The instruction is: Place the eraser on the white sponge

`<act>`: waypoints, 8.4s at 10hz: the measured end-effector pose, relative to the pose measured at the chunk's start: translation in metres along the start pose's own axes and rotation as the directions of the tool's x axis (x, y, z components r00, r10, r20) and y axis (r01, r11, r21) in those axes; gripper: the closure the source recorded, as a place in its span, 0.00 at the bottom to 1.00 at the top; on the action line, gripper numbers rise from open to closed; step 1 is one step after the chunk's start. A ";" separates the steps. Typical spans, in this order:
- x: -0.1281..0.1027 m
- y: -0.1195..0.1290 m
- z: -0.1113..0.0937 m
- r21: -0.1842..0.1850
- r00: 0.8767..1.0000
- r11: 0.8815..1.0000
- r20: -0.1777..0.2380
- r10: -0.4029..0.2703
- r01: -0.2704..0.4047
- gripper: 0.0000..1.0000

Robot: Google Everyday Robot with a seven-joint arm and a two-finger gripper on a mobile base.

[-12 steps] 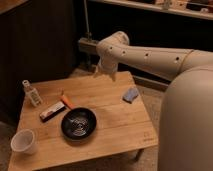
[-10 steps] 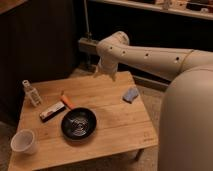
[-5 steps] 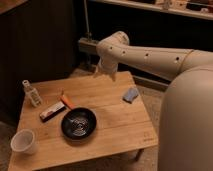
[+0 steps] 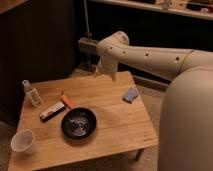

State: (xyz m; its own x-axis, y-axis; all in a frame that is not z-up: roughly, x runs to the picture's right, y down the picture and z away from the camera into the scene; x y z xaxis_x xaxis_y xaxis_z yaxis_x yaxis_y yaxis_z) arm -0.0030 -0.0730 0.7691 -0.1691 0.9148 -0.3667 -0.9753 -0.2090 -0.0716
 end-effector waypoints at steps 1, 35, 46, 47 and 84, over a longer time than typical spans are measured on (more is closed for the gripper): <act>0.000 0.000 0.000 0.000 1.000 1.000 0.000 0.000 0.000 0.35; 0.095 0.095 0.097 -0.124 0.494 0.810 -0.841 0.221 -0.573 0.35; 0.128 0.143 0.080 -0.365 0.685 0.759 -0.714 0.144 -0.539 0.35; 0.132 0.132 0.079 -0.402 0.716 0.734 -0.680 0.161 -0.547 0.35; 0.170 0.248 0.219 0.075 0.614 0.856 -0.665 0.425 -0.512 0.35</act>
State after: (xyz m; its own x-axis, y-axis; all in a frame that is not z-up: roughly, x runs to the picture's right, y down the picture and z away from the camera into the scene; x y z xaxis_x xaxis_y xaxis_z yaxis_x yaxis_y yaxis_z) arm -0.3047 0.1060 0.8920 -0.4241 0.2432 -0.8724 -0.7589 -0.6211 0.1958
